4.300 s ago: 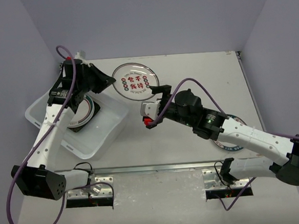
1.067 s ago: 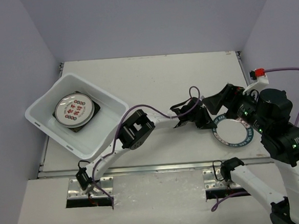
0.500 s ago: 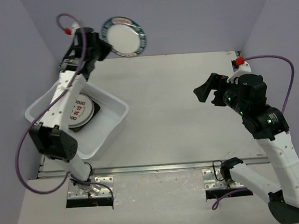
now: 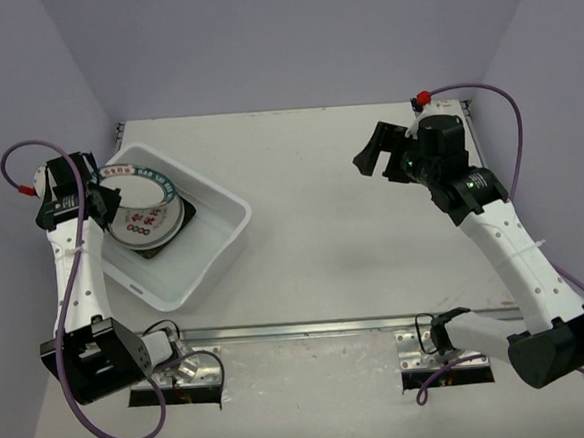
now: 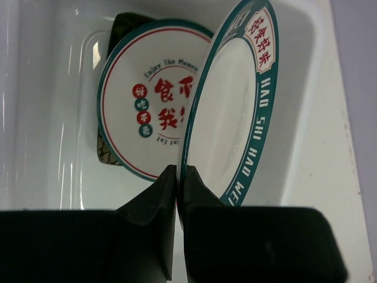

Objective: Place the plates into the plastic bin on the countertop

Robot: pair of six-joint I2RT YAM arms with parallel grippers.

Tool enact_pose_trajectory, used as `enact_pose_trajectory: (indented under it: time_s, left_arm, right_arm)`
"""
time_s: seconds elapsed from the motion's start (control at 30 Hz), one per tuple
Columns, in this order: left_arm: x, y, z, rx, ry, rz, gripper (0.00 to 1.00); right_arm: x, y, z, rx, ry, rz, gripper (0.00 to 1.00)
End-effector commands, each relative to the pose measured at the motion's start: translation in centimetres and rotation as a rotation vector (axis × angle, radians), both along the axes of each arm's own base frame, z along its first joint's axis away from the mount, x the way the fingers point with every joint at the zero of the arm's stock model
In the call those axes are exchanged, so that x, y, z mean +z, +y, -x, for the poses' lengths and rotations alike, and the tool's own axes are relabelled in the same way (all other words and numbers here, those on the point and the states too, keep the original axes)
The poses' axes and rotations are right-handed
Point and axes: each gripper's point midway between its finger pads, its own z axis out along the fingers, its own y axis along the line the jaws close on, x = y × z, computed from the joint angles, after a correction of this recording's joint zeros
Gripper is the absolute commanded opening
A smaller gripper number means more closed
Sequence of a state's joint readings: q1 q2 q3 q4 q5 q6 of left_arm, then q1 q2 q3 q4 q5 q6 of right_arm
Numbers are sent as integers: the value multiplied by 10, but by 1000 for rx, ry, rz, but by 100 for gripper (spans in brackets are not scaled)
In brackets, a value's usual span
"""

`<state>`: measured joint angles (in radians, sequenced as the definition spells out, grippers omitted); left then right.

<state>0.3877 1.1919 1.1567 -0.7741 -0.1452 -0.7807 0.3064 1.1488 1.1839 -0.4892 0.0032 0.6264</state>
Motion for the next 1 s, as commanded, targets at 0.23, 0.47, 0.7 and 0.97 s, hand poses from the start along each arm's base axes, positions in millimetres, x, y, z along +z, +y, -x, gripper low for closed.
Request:
enact_pose_trajectory:
  time_s: [0.23, 0.47, 0.7, 0.97]
  left_arm:
    - [-36, 5, -18, -8, -55, 78, 9]
    - [-40, 12, -16, 31, -17, 76, 99]
    - [-1, 33, 3, 66, 69, -59, 100]
    - [41, -23, -18, -329, 17, -185, 100]
  right_arm:
    - [12, 10, -7, 35, -72, -60, 99]
    - [12, 7, -2, 40, -82, -42, 99]
    - [16, 8, -1, 58, -81, -24, 99]
    - [20, -16, 8, 89, 25, 210, 99]
